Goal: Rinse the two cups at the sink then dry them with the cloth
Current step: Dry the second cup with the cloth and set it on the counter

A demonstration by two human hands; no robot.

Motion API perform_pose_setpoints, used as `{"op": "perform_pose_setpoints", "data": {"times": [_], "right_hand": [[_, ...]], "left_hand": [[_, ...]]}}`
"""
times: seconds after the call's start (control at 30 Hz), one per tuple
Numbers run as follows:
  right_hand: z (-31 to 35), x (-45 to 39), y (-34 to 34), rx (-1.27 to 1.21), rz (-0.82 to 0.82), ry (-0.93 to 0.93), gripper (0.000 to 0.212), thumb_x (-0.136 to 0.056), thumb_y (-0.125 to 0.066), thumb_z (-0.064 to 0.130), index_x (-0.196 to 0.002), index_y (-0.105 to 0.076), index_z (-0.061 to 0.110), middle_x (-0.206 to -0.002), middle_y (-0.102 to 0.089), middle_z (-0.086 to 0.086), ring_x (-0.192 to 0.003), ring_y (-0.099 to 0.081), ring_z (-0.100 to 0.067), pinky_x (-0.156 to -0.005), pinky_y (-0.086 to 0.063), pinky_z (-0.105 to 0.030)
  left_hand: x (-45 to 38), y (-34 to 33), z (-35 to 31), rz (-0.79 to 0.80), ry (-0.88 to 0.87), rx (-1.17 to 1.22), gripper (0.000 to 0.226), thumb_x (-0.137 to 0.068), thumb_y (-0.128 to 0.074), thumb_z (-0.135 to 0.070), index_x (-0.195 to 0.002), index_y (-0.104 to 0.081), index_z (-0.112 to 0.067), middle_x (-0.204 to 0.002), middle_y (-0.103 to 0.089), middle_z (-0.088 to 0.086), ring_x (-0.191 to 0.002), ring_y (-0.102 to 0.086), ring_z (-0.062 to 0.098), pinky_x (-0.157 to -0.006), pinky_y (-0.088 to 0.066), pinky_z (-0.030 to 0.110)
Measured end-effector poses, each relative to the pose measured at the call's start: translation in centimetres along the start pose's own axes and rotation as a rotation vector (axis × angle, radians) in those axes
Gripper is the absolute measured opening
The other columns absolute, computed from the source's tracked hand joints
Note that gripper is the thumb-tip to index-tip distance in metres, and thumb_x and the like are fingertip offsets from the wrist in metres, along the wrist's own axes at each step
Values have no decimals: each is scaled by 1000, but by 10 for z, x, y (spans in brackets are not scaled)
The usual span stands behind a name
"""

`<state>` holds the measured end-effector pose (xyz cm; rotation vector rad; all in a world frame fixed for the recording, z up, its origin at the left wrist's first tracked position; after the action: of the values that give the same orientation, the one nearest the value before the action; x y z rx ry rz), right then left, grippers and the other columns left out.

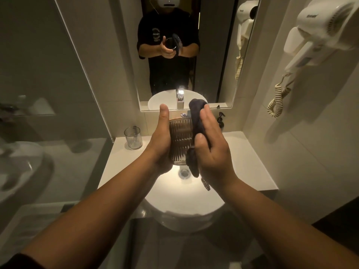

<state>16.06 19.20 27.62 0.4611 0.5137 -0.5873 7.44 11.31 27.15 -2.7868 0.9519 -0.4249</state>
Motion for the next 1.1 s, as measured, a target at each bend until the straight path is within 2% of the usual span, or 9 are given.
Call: {"op": "perform_pose_setpoints", "data": {"times": [0.07, 0.13, 0.2, 0.3, 0.43, 0.57, 0.67, 0.87, 1.1], "right_hand": [[-18, -8, 4, -165, 32, -234, 45, -98, -37, 23, -143, -40, 24, -145, -46, 1, -131, -45, -11, -104, -45, -33], [-46, -11, 10, -406, 40, -639, 29, -97, -43, 20, -121, -59, 15, -115, -63, -8, -97, -65, -16, -77, -56, -31], [-69, -2, 16, -655, -18, -1028, 17, -91, -53, 14, -102, -61, 4, -84, -60, -15, -65, -63, -19, -53, -53, -27], [-87, 8, 28, -708, -130, -1143, 14, -85, -58, 9, -96, -63, 2, -73, -57, -12, -59, -59, -20, -52, -50, -26], [-70, -1, 30, -783, -139, -866, 24, -88, -54, 10, -109, -66, 11, -93, -68, -12, -70, -66, -18, -59, -55, -27], [-13, -4, 20, 97, -57, -128, 49, -88, -58, 7, -135, -50, 17, -124, -61, -2, -111, -58, -9, -92, -50, -20], [-4, 6, -10, 555, 68, 392, 43, -92, -57, 11, -134, -50, 1, -133, -56, -18, -126, -50, -27, -106, -43, -34], [-26, 20, -24, 767, 74, 560, 38, -94, -53, 13, -130, -54, 4, -134, -55, -18, -131, -45, -34, -113, -26, -37], [-29, 38, -38, 707, 135, 744, 26, -92, -64, 10, -118, -65, 5, -125, -64, -12, -125, -54, -29, -109, -39, -35]], "left_hand": [[-5, 6, 3, -28, 54, -16, 85, -88, -16, -82, -116, -68, -21, -99, -78, 7, -92, -76, 25, -87, -60, 48], [-8, 16, 10, -49, 148, 45, 87, -87, -19, -85, -117, -68, -19, -101, -79, 11, -91, -76, 30, -88, -59, 53], [-11, 24, 16, -50, 224, 171, 91, -85, -22, -87, -123, -66, -16, -106, -78, 15, -94, -76, 36, -90, -57, 59], [-14, 36, 25, -52, 262, 329, 92, -82, -27, -88, -126, -65, -16, -113, -75, 19, -100, -73, 41, -90, -56, 61], [-14, 37, 33, -71, 249, 411, 74, -85, -45, -79, -125, -62, -19, -117, -72, 19, -108, -67, 43, -95, -53, 61], [-17, 27, 33, -78, 233, 459, 67, -90, -51, -69, -125, -64, -14, -110, -76, 20, -101, -73, 37, -90, -57, 54], [-19, 22, 30, -104, 235, 487, 68, -89, -53, -69, -123, -66, -12, -111, -75, 18, -94, -75, 33, -70, -63, 43], [-14, 29, 37, -189, 282, 467, 67, -87, -58, -68, -124, -61, -13, -116, -70, 19, -104, -68, 38, -82, -61, 49], [-19, 35, 30, -135, 283, 521, 74, -85, -55, -72, -123, -66, -10, -111, -75, 18, -98, -72, 34, -81, -63, 42]]}}
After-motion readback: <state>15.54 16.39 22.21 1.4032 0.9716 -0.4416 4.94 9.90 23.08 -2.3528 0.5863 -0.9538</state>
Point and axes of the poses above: each hand's wrist, its own x-axis away from the middle knuckle, its own y-axis out of the back of the hand, z = x × y, the point moved 4 cm from there along -x, towards the middle knuckle
